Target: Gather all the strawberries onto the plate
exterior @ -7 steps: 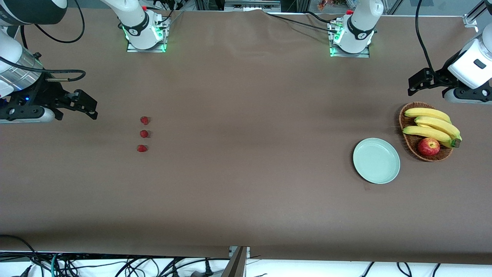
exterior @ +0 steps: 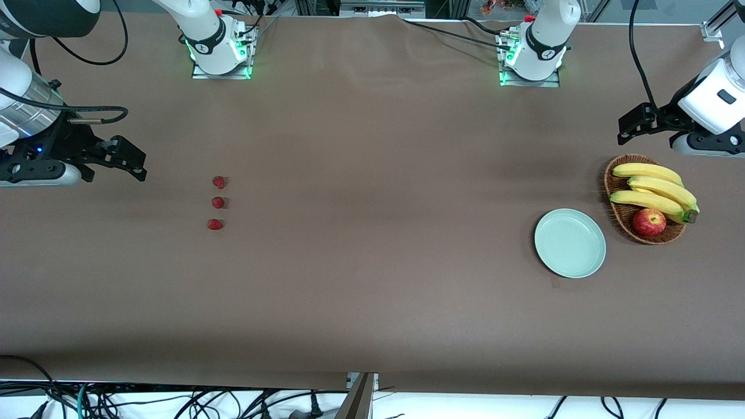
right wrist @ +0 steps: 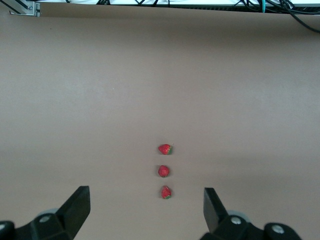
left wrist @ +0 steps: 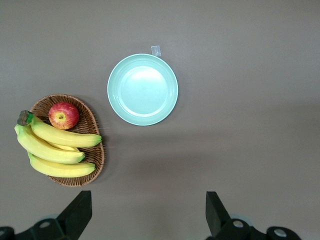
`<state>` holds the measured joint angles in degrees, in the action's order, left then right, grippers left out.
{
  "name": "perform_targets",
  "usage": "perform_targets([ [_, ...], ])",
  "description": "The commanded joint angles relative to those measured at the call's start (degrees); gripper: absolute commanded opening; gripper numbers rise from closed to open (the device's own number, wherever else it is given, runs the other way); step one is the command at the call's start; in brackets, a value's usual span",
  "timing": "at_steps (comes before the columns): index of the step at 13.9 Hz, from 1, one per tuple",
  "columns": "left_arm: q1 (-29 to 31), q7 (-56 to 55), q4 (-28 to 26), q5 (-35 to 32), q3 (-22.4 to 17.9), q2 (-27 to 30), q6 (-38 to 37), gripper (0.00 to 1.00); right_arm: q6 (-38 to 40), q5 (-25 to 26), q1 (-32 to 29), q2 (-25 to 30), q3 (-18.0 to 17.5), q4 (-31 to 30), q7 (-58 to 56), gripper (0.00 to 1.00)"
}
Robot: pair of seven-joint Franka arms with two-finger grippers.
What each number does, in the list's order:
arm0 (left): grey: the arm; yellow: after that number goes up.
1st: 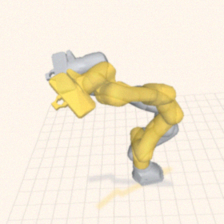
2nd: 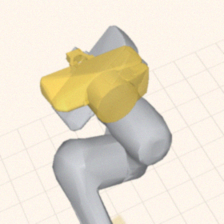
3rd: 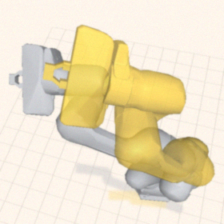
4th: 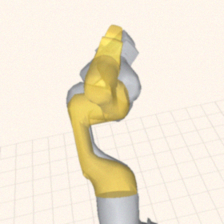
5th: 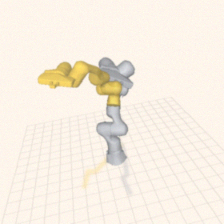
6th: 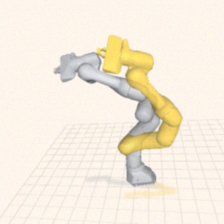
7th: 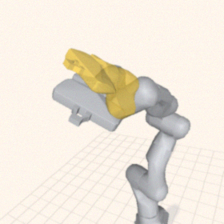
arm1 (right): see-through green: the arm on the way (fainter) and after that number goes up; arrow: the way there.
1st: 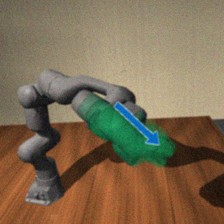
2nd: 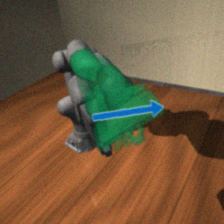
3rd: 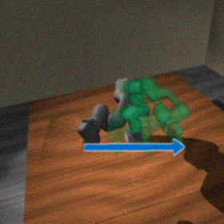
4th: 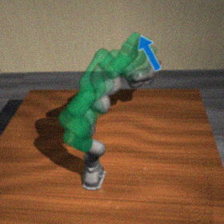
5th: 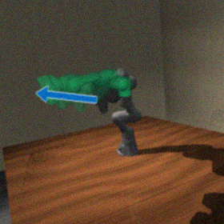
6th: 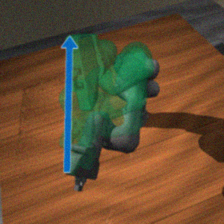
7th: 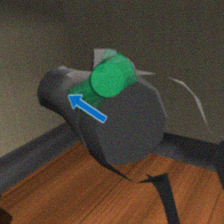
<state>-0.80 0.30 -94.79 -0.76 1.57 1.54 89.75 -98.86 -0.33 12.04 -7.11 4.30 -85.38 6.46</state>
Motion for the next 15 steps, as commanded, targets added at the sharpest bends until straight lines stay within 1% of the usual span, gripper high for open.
perform_targets([
  [1,0.10,-0.39,0.48,-0.91,0.10,0.31,-0.90,1.00,-0.01,-0.37,0.00,0.34,0.10,0.12,0.57,1.00],
  [13,0.10,-0.39,0.48,-0.91,0.10,0.31,-1.34,1.00,0.33,-0.20,-0.79,0.25,0.27,0.39,-0.57,1.00],
  [15,0.10,-0.39,0.48,-0.91,0.10,0.39,-1.34,1.00,0.86,0.07,-0.18,-0.53,0.18,-1.01,-2.15,1.00],
])
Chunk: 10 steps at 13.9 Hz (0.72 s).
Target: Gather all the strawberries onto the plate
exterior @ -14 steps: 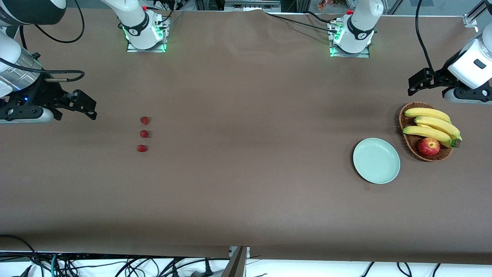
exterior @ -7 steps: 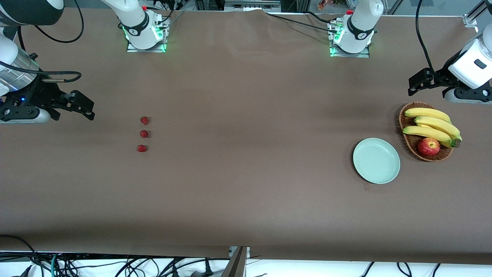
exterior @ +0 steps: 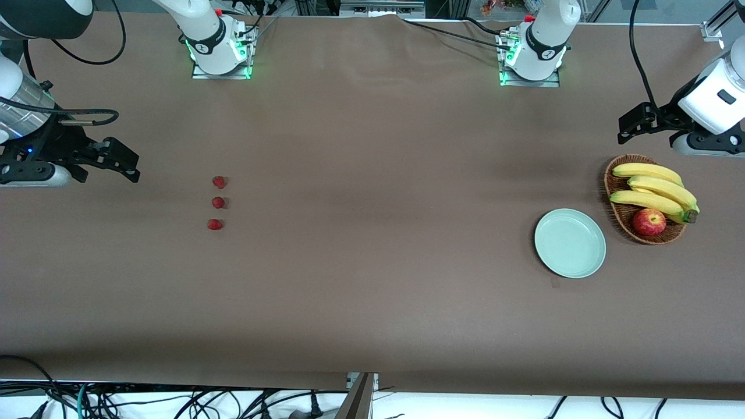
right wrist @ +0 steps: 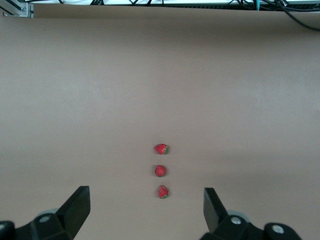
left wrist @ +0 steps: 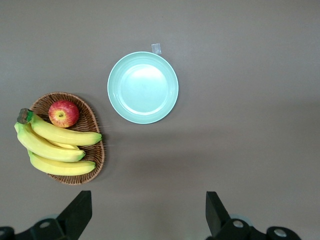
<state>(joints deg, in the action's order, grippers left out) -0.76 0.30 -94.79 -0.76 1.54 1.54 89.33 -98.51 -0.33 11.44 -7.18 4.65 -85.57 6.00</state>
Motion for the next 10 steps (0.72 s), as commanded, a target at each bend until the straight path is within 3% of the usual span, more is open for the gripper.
perform_targets([
  [1,0.05,-0.39,0.48,-1.00,0.13,0.31,-0.91,1.00,0.95,0.32,0.60,-1.77,-0.25,-0.82,-3.43,1.00],
  [5,0.05,-0.39,0.48,-0.91,0.13,0.31,-0.91,1.00,2.89,0.06,0.68,-5.20,-0.52,-1.09,-4.33,1.00],
  [10,0.05,-0.39,0.48,-0.91,0.13,0.31,-0.91,1.00,-0.61,-0.90,0.60,-15.30,-0.52,-1.26,-5.82,1.00],
])
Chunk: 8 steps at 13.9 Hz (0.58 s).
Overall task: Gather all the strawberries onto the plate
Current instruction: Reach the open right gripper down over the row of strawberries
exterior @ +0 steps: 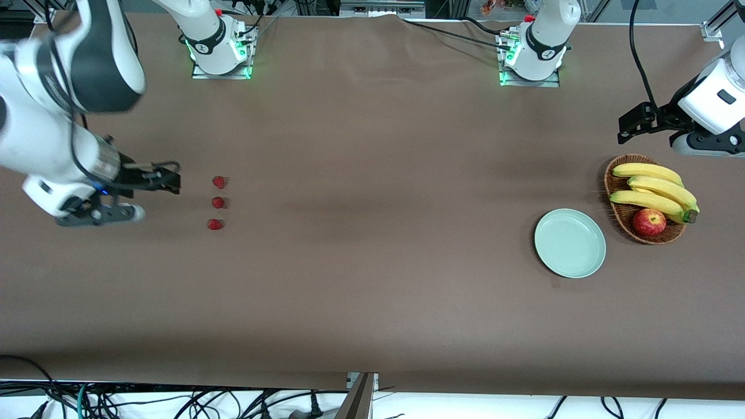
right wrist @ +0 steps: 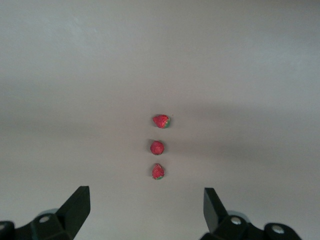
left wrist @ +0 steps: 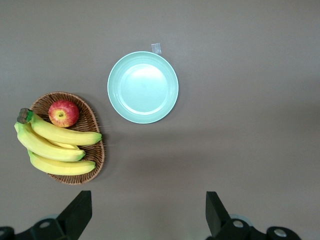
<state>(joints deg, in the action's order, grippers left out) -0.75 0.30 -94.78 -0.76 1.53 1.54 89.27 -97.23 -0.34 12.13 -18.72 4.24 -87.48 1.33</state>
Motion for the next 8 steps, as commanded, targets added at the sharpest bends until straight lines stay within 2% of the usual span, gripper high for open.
perform_targets([
  [1,0.05,-0.39,0.47,-0.91,0.14,0.31,-0.85,1.00,-3.91,-0.89,-0.18,-5.44,-0.11,-0.14,-1.15,1.00],
  [4,0.05,-0.39,0.47,-0.91,0.14,0.31,-0.85,1.00,-12.16,-1.06,-0.18,-10.71,-0.19,-2.60,-1.15,1.00],
  [8,0.05,-0.39,0.47,-0.91,0.14,0.39,-0.85,1.00,-18.33,-1.15,-0.18,-16.69,-0.28,-3.30,-0.98,0.99],
])
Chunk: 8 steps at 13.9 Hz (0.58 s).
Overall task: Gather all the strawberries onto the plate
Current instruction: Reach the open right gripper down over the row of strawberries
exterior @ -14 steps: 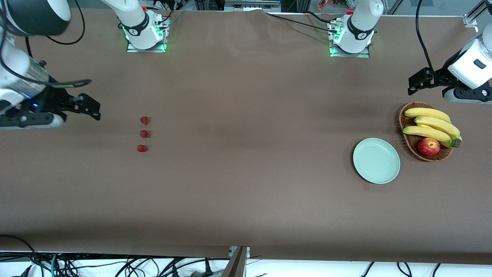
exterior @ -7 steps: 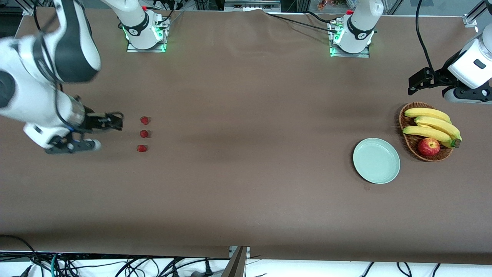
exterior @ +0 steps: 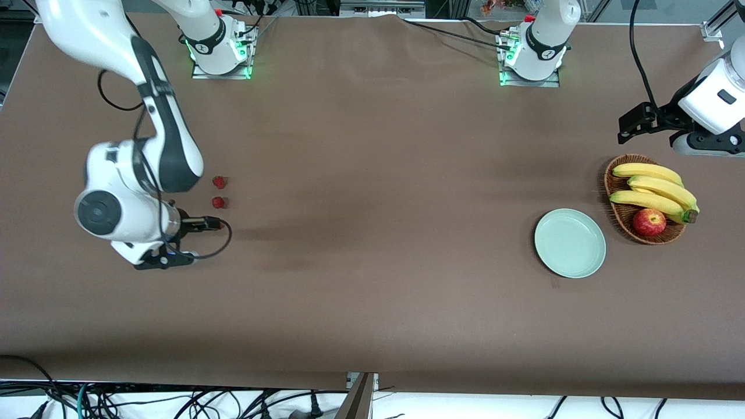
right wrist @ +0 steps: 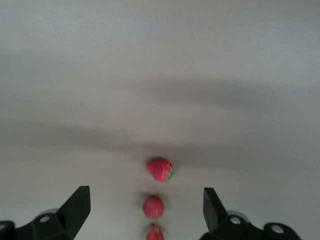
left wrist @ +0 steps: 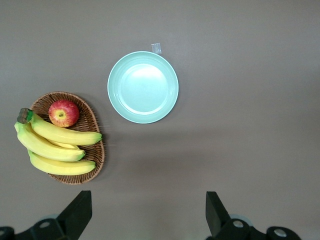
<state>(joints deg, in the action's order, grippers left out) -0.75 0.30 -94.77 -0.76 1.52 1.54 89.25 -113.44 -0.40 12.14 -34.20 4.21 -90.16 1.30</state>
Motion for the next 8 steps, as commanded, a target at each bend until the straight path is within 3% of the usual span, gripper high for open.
perform_targets([
  [1,0.04,-0.39,0.47,-0.91,0.15,0.39,-0.83,1.00,-3.53,-1.36,-0.18,-1.66,-0.26,-1.67,-1.04,0.98],
  [8,0.13,-0.30,0.47,-0.91,0.15,0.31,-0.92,1.00,-11.26,-2.86,-0.53,-1.57,-0.26,-9.67,-1.13,0.90],
])
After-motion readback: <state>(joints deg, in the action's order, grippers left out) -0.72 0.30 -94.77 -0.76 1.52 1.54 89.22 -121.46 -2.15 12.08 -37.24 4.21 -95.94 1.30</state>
